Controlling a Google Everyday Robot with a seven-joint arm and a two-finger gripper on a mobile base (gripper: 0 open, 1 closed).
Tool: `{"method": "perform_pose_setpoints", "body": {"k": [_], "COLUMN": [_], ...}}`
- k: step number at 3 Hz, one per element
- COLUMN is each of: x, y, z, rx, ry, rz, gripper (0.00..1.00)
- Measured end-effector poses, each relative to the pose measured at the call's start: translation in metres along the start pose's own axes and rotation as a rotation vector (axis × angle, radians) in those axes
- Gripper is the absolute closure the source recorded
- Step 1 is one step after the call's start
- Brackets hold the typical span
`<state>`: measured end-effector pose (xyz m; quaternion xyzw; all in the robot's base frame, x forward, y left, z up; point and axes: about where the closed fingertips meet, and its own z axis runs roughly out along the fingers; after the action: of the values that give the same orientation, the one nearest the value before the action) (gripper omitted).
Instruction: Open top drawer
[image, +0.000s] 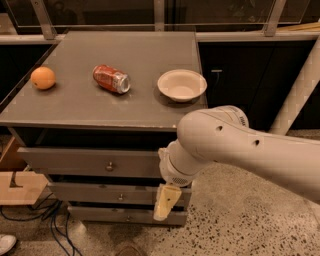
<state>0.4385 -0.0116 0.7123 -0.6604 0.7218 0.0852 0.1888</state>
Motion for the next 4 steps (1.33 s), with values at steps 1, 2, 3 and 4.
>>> {"method": "perform_pose_setpoints", "body": {"k": [1,2,3,4], "x": [0.001,0.003,-0.002,-0.008], "y": [-0.030,-0.046,-0.060,-0.067], "z": [0.011,0.020,0.038,0.059], "rx": [0.032,0.042,0.036,0.021], "ry": [-0.003,-0.003,-0.003,-0.006], "rz": [-0.022,-0.037,-0.060,-0.077], "gripper": [0.00,0.00,0.00,0.00]}}
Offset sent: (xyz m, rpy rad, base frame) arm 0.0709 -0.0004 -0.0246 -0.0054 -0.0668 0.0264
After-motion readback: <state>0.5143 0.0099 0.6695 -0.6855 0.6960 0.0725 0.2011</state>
